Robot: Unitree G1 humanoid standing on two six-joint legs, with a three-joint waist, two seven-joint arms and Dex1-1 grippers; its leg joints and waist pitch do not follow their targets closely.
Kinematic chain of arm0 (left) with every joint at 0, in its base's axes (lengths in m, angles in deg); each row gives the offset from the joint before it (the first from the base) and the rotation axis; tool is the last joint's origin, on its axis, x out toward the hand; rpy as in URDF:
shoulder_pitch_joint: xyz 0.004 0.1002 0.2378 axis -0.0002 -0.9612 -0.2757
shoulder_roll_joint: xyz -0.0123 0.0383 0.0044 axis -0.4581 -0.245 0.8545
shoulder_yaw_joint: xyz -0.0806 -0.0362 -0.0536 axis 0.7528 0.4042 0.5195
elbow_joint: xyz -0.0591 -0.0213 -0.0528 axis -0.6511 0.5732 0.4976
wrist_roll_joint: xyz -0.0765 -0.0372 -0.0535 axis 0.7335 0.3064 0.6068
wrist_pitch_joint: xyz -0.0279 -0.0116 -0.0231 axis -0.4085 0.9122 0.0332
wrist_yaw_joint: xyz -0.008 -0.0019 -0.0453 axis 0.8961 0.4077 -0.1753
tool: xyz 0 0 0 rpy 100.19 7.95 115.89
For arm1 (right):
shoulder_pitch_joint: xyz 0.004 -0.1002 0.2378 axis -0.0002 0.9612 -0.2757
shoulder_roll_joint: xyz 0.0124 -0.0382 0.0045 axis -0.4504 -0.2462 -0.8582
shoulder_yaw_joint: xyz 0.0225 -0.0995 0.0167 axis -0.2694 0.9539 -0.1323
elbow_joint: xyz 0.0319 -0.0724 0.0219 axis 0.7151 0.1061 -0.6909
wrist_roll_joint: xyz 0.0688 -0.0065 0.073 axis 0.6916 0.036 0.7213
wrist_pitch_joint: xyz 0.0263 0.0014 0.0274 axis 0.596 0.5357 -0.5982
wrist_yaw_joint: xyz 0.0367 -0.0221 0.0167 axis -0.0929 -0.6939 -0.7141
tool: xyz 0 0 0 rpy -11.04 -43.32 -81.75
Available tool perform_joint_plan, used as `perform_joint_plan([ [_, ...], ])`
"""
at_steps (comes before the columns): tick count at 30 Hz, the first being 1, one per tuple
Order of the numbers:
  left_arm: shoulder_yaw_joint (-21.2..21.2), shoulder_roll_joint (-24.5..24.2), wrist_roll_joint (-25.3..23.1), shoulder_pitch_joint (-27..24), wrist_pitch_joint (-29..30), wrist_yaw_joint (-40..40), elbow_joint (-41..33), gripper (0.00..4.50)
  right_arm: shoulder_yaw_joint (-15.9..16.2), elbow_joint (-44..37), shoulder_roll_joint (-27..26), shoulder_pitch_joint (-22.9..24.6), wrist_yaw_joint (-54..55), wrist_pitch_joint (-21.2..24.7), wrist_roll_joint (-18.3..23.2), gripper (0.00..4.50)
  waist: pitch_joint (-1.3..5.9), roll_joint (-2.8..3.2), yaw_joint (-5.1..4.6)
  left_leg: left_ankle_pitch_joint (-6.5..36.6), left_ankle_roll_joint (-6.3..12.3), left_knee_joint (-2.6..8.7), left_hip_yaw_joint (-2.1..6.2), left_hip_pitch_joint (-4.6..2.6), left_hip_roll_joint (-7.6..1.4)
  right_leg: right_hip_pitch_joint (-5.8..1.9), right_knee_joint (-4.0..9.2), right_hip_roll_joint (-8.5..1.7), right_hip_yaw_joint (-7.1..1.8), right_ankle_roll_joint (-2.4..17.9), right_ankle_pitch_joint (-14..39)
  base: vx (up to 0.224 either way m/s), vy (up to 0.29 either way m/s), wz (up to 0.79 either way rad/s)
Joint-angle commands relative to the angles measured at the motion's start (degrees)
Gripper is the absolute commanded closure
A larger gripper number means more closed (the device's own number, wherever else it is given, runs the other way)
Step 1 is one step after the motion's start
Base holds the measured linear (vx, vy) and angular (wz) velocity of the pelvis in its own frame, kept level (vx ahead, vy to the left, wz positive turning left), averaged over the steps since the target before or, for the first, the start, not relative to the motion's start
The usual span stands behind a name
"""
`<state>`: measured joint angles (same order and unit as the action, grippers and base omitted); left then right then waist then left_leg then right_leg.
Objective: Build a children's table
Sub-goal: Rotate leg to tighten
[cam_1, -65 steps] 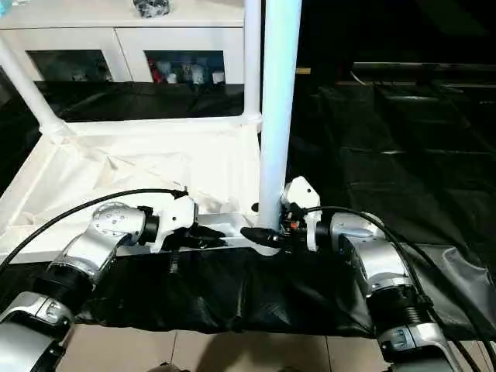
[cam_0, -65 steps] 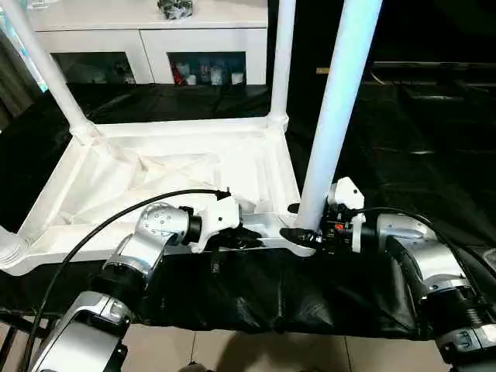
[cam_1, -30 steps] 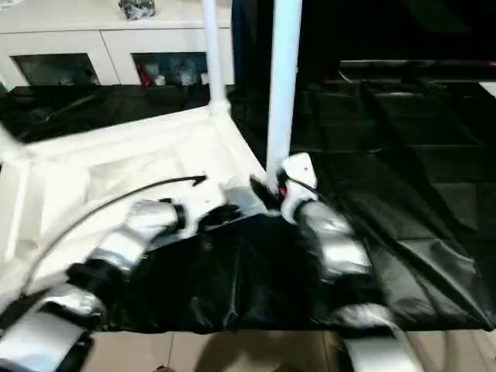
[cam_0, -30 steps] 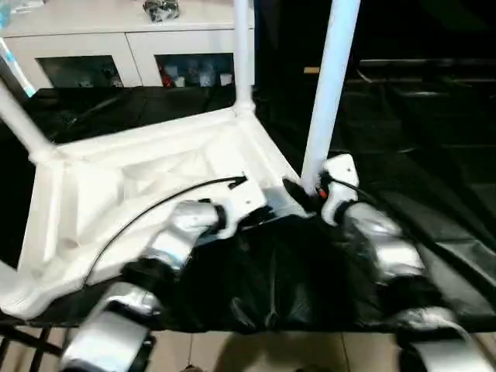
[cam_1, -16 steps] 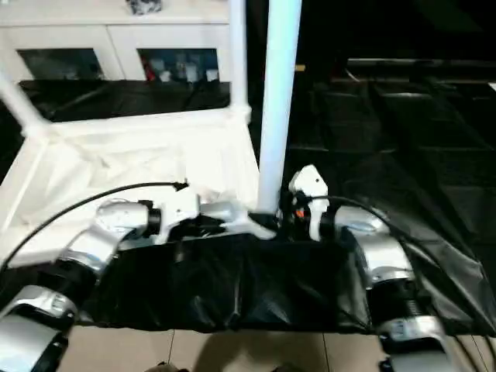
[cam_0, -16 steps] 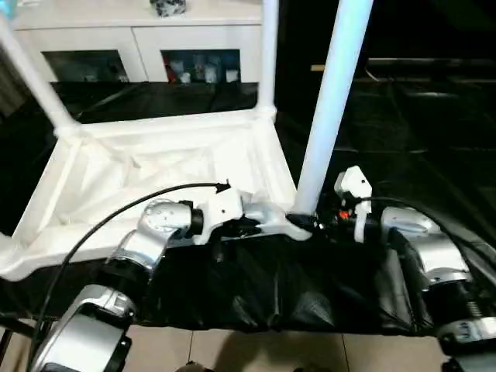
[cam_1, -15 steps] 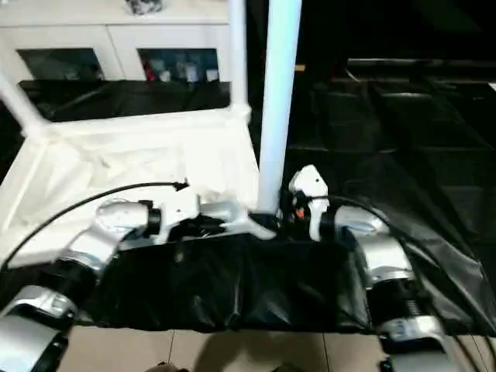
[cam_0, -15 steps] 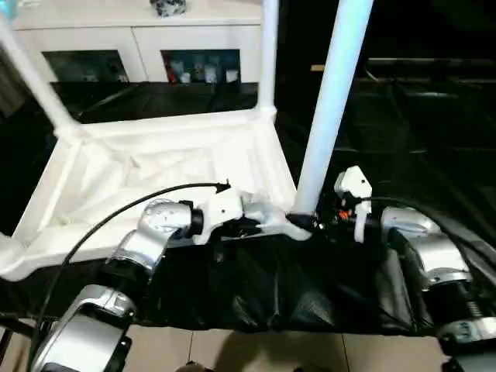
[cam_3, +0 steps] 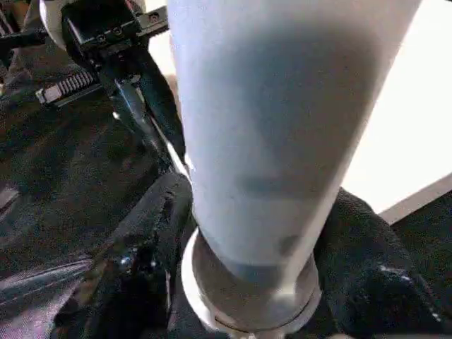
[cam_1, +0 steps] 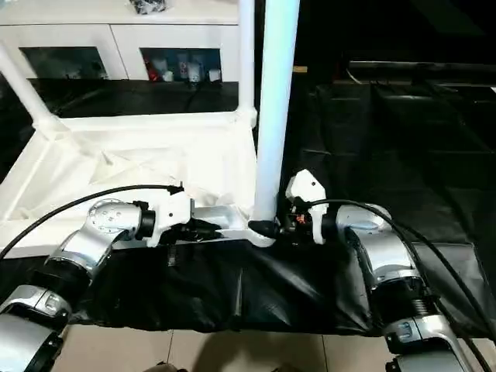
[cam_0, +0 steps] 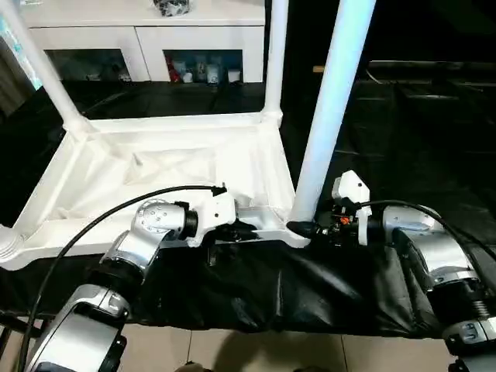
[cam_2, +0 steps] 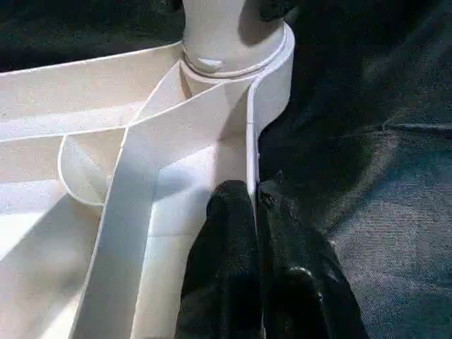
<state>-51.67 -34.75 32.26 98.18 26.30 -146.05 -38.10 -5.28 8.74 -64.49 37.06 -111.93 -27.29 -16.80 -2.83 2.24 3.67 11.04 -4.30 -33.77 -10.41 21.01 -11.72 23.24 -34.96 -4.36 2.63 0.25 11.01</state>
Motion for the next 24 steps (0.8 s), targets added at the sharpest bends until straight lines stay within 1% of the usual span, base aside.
perform_joint_plan([
  [1,1.1,-0.7,-0.3,1.8,1.0,3.0,1.5,4.5,6.4,-2.1,-1.6,2.7,-6.2,0.9,0.3,2.26,3.7,-1.09,0.33,7.6,4.25,3.41,0.04,-0.19,-1.28,-3.17,3.73,-3.24,-1.93,13.9,7.4,0.0,0.0,0.0],
  [2,1.1,-0.8,-0.3,1.8,1.0,2.9,1.6,4.5,6.4,-2.3,-1.6,2.9,-6.1,1.0,0.4,2.35,3.7,-1.17,0.34,7.5,4.28,3.39,0.02,-0.16,-1.25,-3.22,3.77,-3.23,-1.94,13.8,7.3,0.0,0.0,0.0],
  [4,1.0,-0.8,-0.2,1.7,1.0,2.8,1.6,4.5,6.4,-2.5,-1.6,3.0,-6.1,1.1,0.4,2.51,3.74,-1.13,0.36,7.4,4.29,3.41,0.06,-0.21,-1.3,-3.18,3.73,-3.22,-1.92,13.8,7.2,0.0,0.0,0.0],
  [5,1.0,-0.8,-0.2,1.7,1.0,2.7,1.6,4.5,6.4,-2.6,-1.6,3.0,-6.0,1.3,0.5,2.51,3.75,-1.03,0.37,7.5,4.23,3.4,0.06,-0.22,-1.3,-3.18,3.73,-3.24,-1.92,14.0,7.1,0.0,0.0,0.0],
  [6,1.0,-0.8,-0.2,1.7,1.0,2.7,1.6,4.5,6.4,-2.7,-1.6,3.1,-6.0,1.3,0.6,2.54,3.73,-1.11,0.34,7.8,4.18,3.42,0.04,-0.23,-1.3,-3.18,3.78,-3.2,-1.91,14.0,7.3,0.0,0.0,0.0],
  [14,0.8,-1.1,-0.4,1.4,0.8,1.9,1.8,4.5,6.5,-3.1,-2.0,4.0,-5.6,1.5,0.2,2.57,3.8,-1.09,0.4,7.6,4.13,3.4,0.07,-0.25,-1.31,-3.28,3.69,-3.22,-1.9,14.1,6.4,0.0,0.0,0.0],
  [16,0.8,-1.1,-0.4,1.4,0.7,1.9,1.8,4.5,6.5,-3.3,-2.0,4.1,-5.6,1.6,0.2,2.57,3.81,-1.0,0.41,7.8,4.02,3.42,0.1,-0.25,-1.32,-3.28,3.66,-3.21,-1.88,14.2,6.6,0.0,0.0,0.0],
  [18,0.7,-1.1,-0.5,1.4,0.7,2.1,1.8,4.5,6.4,-3.2,-2.2,4.2,-5.1,1.8,0.2,2.57,3.8,-1.15,0.35,8.1,3.87,3.44,0.08,-0.29,-1.31,-3.27,3.73,-3.19,-1.9,14.1,6.9,0.0,0.0,0.0],
  [20,0.7,-0.9,-0.8,1.4,0.7,2.9,1.9,4.5,6.1,-3.1,-2.4,4.3,-4.4,2.0,0.2,2.57,3.81,-1.06,0.39,7.9,3.84,3.45,0.1,-0.27,-1.31,-3.27,3.72,-3.22,-1.9,14.1,6.8,0.0,0.0,0.0],
  [22,0.5,-0.3,-1.8,1.7,1.6,5.5,2.0,4.5,5.0,-1.9,-4.0,4.7,-0.1,2.1,-0.6,2.57,3.81,-1.05,0.36,8.0,3.79,3.46,0.1,-0.32,-1.33,-3.24,3.71,-3.18,-1.9,14.2,6.5,0.0,0.0,0.0],
  [23,0.5,-0.1,-1.9,1.7,1.8,5.9,2.0,4.5,4.8,-1.6,-4.4,4.7,0.8,2.0,-0.7,2.57,3.7,-0.94,0.31,8.4,3.53,3.58,0.14,-0.35,-1.34,-3.11,3.83,-3.25,-1.9,14.0,7.2,0.0,0.0,0.0],
  [24,0.5,1.0,-2.4,2.0,2.7,8.0,2.0,4.5,3.7,-0.3,-6.1,4.9,5.0,1.8,-1.5,2.58,3.51,-1.05,0.07,9.9,2.86,3.76,0.1,-0.39,-1.35,-2.97,4.08,-3.23,-1.96,13.6,9.3,0.0,0.0,0.0],
])
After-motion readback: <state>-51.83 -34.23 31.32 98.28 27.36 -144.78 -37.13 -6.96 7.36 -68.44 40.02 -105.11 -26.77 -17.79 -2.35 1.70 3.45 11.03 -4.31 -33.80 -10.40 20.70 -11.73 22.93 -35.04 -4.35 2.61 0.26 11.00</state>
